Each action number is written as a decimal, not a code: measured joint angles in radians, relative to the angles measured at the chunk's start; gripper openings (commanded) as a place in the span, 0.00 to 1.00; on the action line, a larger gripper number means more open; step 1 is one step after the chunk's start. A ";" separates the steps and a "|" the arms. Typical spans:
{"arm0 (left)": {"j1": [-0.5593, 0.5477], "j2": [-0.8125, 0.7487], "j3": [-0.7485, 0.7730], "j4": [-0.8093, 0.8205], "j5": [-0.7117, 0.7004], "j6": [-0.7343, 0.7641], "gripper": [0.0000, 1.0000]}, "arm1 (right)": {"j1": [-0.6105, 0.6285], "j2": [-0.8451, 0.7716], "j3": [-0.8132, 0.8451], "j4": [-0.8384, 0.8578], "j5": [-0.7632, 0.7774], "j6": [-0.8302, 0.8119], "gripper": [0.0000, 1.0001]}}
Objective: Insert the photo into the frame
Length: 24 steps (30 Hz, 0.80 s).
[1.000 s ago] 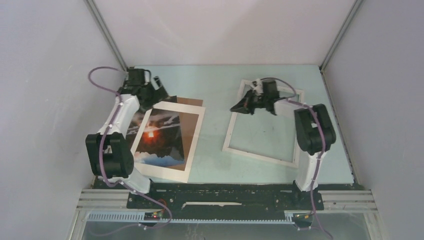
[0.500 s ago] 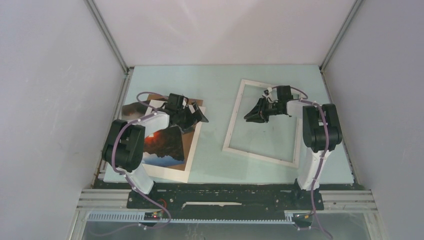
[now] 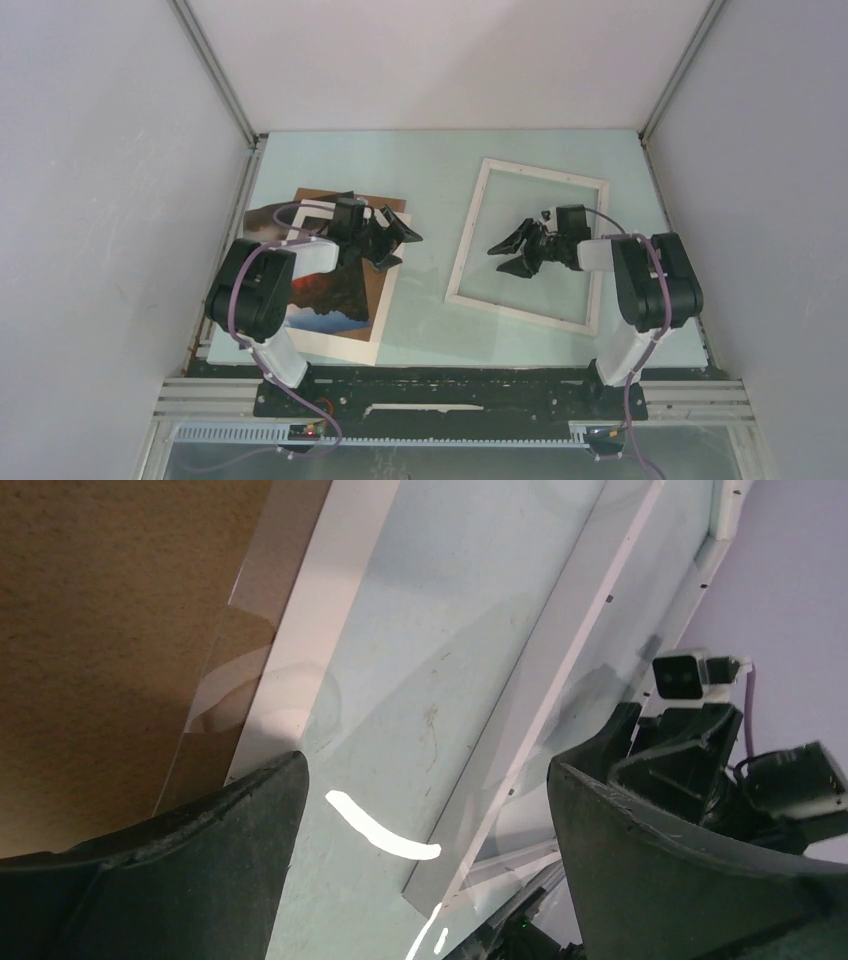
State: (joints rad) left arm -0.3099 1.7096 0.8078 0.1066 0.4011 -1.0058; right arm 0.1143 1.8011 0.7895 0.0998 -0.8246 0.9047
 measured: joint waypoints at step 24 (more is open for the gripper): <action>-0.021 0.000 -0.060 0.140 0.011 -0.043 1.00 | 0.356 -0.425 -0.450 0.530 0.581 0.289 0.30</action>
State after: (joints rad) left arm -0.3309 1.7092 0.7479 0.2462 0.4126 -1.0489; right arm 0.4698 1.3766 0.3397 0.6300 -0.2436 1.1938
